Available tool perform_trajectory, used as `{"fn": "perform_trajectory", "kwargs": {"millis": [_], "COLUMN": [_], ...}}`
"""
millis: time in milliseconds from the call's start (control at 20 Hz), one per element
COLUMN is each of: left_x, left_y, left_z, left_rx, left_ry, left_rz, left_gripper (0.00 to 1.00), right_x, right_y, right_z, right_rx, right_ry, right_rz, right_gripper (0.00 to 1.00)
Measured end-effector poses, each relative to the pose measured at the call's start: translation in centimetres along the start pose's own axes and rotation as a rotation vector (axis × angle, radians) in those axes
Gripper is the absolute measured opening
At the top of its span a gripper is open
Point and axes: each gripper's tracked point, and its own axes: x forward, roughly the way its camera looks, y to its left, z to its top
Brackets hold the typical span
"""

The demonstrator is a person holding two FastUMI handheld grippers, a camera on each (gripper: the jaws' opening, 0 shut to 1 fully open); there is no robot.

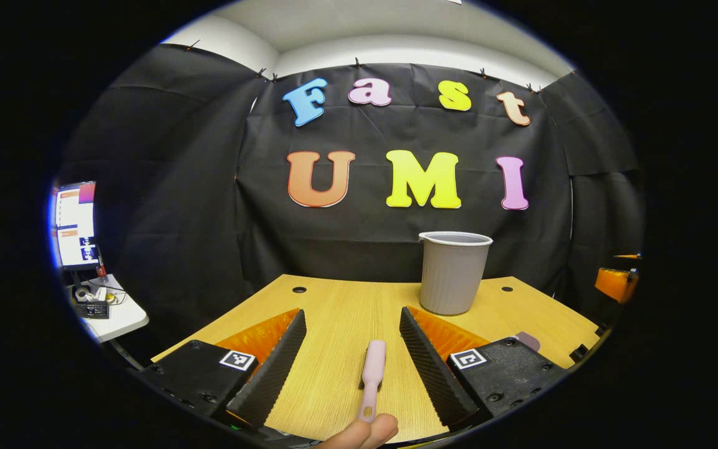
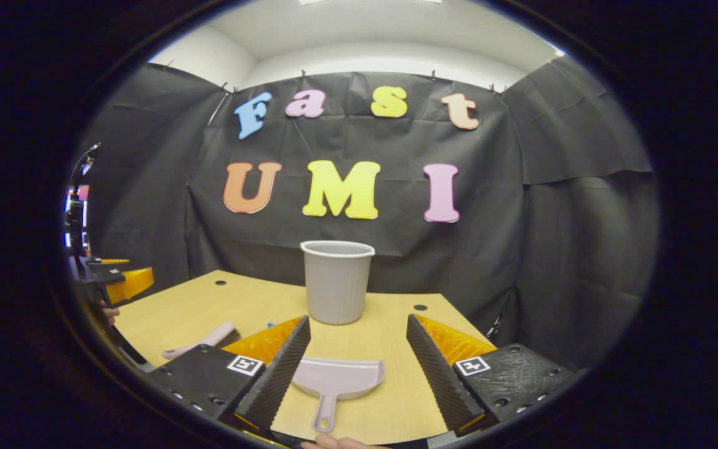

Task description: Pick up the small broom and dustpan from the desktop, sweep the trash into the dustpan with the broom, and then empty the trash into the garbage bin.

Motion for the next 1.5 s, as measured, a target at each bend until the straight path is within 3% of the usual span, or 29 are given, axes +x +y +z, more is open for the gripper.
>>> {"fn": "perform_trajectory", "kwargs": {"millis": [200,250,400,550,1050,1100,1150,1300,1350,1450,1500], "left_x": [0.5,0.8,1.2,1.6,3.1,3.2,3.4,3.7,3.7,3.7,3.8], "left_y": [0.1,0.2,-0.3,0.1,2.4,2.6,2.4,1.9,1.7,1.6,1.5], "left_z": [-1.9,-2.7,-4.1,-5.1,-7.5,-7.8,-8.1,-9.0,-9.0,-9.2,-9.5], "left_rx": [0.012,0.012,0.007,0.019,-0.011,-0.012,-0.015,-0.035,-0.036,-0.030,-0.029], "left_ry": [0.030,0.045,0.080,0.099,0.170,0.181,0.195,0.244,0.254,0.269,0.281], "left_rz": [0.003,0.003,-0.017,-0.014,0.009,0.012,0.010,-0.016,-0.021,-0.025,-0.031], "left_gripper": [0.98,0.98,0.98,0.98,0.98,0.98,0.98,0.98,0.98,0.98,0.98], "right_x": [2.4,2.9,3.9,3.5,7.4,7.9,8.2,8.9,8.9,9.4,9.8], "right_y": [0.7,1.1,2.9,4.2,4.2,4.3,4.2,3.6,3.7,3.8,3.8], "right_z": [-5.6,-7.2,-11.7,-15.6,-21.8,-21.8,-21.9,-22.3,-22.3,-22.5,-22.5], "right_rx": [-0.051,-0.050,-0.018,0.000,0.032,0.045,0.042,0.019,0.022,0.015,0.012], "right_ry": [0.152,0.205,0.392,0.575,0.916,0.925,0.928,0.937,0.940,0.930,0.921], "right_rz": [0.008,0.024,0.090,0.138,0.092,0.094,0.085,0.060,0.066,0.076,0.081], "right_gripper": [0.95,0.93,0.99,0.95,0.94,0.92,0.82,0.79,0.67,0.52,0.50]}}
